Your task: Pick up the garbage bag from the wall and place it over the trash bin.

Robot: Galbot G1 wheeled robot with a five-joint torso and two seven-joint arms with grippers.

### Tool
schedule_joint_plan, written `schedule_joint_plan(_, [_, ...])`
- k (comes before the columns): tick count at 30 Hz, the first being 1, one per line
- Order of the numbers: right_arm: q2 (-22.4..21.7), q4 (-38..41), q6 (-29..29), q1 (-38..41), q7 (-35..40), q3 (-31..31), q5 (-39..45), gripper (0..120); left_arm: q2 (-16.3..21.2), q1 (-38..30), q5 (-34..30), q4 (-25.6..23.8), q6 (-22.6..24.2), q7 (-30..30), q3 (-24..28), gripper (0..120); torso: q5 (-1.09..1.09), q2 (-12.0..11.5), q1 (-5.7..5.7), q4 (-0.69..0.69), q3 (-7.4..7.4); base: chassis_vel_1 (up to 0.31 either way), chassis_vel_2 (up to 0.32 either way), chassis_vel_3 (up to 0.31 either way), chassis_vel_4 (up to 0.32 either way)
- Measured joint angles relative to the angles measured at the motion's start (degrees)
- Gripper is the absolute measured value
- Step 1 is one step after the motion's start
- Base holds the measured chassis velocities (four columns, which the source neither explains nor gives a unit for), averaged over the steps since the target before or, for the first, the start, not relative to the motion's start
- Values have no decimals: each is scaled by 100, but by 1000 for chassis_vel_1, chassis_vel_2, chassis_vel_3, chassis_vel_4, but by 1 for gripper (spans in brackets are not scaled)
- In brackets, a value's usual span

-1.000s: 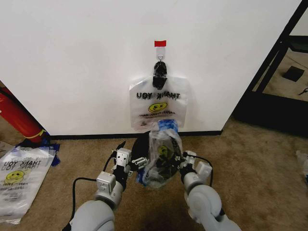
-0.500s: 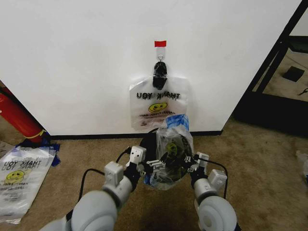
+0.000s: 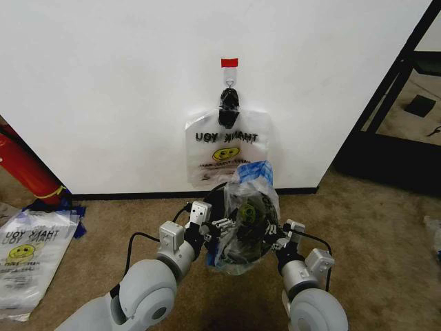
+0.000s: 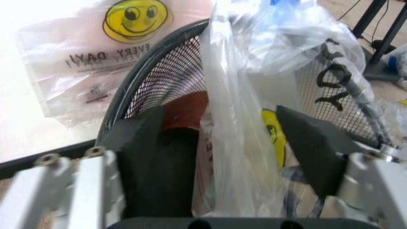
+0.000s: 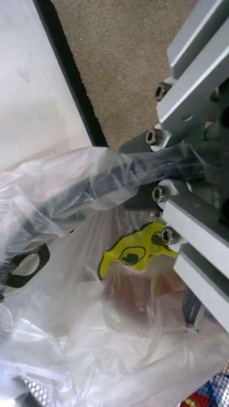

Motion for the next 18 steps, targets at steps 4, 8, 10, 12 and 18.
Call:
schedule_joint_plan(4, [37,0,-3,-37,-3,-11,-61,0,-27,-9,2,1,9,-1,12,52,0,0,0,0,0,0,0,0,0])
schedule_joint_plan(8, [62,3,-10,-73,-5,-17,-82,0,-40,-9,4,3,12,-5,11,39,0,0,0,-1,0,0,0,0,0])
schedule_joint_plan(10, [72,3,-13,-84,-5,-16,-105,0,-36,7,-22,-17,9,-6,9,30,0,0,0,-1,0,0,0,0,0])
schedule_joint_plan(12, [81,-13,-16,-83,-5,-14,-142,0,-33,31,-16,-51,0,9,22,21,0,0,0,0,0,0,0,0,0])
schedule_joint_plan(18, [109,-60,-29,-91,-5,-18,-191,0,-93,58,14,-102,-12,19,61,1,0,0,0,0,0,0,0,0,0])
